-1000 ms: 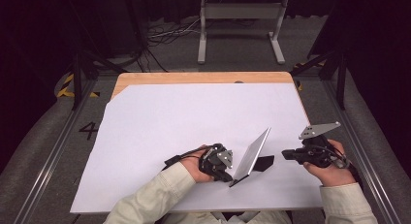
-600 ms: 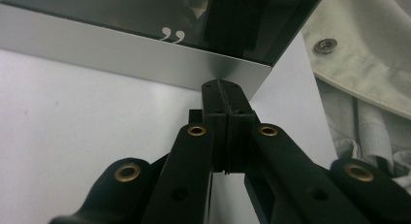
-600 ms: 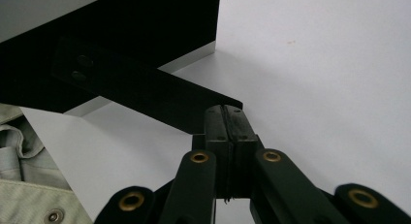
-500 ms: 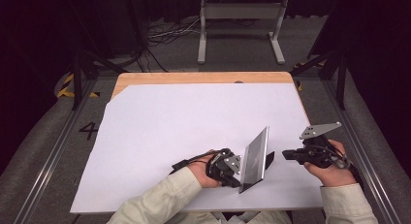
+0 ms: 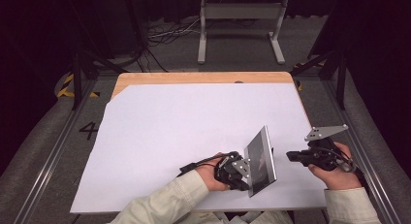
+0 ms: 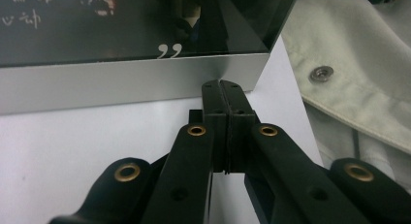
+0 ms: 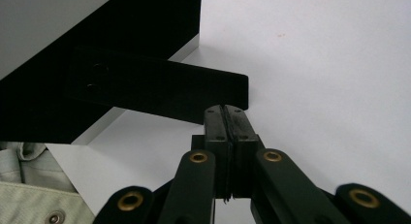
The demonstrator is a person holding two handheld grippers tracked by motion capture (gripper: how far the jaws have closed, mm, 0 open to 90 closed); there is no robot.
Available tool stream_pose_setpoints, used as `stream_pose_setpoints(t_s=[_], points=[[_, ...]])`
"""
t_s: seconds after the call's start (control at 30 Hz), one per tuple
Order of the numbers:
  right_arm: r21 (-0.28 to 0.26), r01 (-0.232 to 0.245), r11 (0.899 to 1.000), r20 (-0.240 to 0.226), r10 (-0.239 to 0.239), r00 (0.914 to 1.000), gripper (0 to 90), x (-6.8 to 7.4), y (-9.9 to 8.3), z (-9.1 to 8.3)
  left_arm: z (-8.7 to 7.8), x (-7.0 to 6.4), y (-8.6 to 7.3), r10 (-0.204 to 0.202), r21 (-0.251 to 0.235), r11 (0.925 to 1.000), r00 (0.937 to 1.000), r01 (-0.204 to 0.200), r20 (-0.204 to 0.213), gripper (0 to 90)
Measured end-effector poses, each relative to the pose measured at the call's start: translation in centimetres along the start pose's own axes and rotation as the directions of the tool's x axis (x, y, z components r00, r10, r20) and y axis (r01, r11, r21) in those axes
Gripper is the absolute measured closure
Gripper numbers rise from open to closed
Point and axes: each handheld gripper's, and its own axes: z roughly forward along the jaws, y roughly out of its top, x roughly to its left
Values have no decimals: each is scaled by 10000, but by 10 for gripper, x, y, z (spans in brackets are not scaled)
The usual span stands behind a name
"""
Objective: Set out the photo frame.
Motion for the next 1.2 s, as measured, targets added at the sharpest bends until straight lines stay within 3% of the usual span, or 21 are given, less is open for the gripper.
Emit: stream_pose_setpoints(t_s=[0.17, 0.43, 0.5, 0.7, 0.83, 1.0, 1.2], points=[[-1, -8, 10000, 27, 8, 10000, 886, 0, -1, -1, 5, -1, 3, -27, -201, 9998, 9998, 23, -201, 900], [-124, -18, 9999, 59, 19, 10000, 885, 0, -1, -4, 11, -4, 7, 363, -483, 9981, 9982, -386, -475, 887], [-130, 2, 9999, 71, -1, 10000, 884, 0, -1, -4, 13, -4, 8, 399, -619, 9971, 9966, -444, -714, 853], [-131, 19, 9999, 118, -18, 9999, 879, 0, -1, -5, 17, -4, 10, 161, -784, 9967, 9962, -228, -855, 864], [-159, 83, 9998, 161, -81, 9998, 866, -1, 0, -5, 19, -5, 10, 45, -996, 9949, 9953, -141, -966, 815], [-222, 128, 9997, 334, -121, 9994, 830, -1, 0, -6, 17, -6, 10, -35, -1042, 9945, 9949, -70, -1006, 757], [-249, 116, 9996, 334, -107, 9994, 807, -2, 0, -5, 11, -7, 8, -276, -903, 9957, 9957, 196, -880, 766]])
